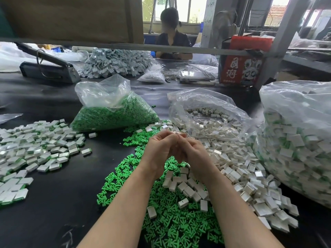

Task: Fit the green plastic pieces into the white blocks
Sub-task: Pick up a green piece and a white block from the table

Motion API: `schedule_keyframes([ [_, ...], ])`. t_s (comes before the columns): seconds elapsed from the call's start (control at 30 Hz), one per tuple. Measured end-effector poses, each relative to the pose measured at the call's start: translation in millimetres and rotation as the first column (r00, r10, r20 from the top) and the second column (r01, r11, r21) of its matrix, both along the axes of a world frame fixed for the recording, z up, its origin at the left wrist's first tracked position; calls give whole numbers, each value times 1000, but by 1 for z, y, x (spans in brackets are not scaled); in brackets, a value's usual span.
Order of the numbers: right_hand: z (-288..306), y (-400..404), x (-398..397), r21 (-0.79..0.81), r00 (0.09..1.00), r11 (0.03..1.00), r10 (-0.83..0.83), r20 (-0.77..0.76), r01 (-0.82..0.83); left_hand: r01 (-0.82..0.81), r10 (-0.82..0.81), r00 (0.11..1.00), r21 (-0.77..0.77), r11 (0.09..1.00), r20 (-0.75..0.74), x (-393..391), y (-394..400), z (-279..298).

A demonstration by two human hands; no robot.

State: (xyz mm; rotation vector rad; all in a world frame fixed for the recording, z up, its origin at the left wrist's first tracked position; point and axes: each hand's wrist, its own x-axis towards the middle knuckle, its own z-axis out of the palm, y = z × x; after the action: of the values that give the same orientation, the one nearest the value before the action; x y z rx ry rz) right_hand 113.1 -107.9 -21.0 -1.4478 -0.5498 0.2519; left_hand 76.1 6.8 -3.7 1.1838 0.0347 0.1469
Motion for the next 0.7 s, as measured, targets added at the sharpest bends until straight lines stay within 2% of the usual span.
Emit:
schedule_keyframes([
  [0.37,0,0,-1,-40,999,999,-32,34,33,20,-21,1000,-49,999,-17,-2,0,0],
  [0.7,-3,1,2,-31,1000,1000,3,-19,-4,14,-15,998,-15,1000,-55,1,5,-5],
])
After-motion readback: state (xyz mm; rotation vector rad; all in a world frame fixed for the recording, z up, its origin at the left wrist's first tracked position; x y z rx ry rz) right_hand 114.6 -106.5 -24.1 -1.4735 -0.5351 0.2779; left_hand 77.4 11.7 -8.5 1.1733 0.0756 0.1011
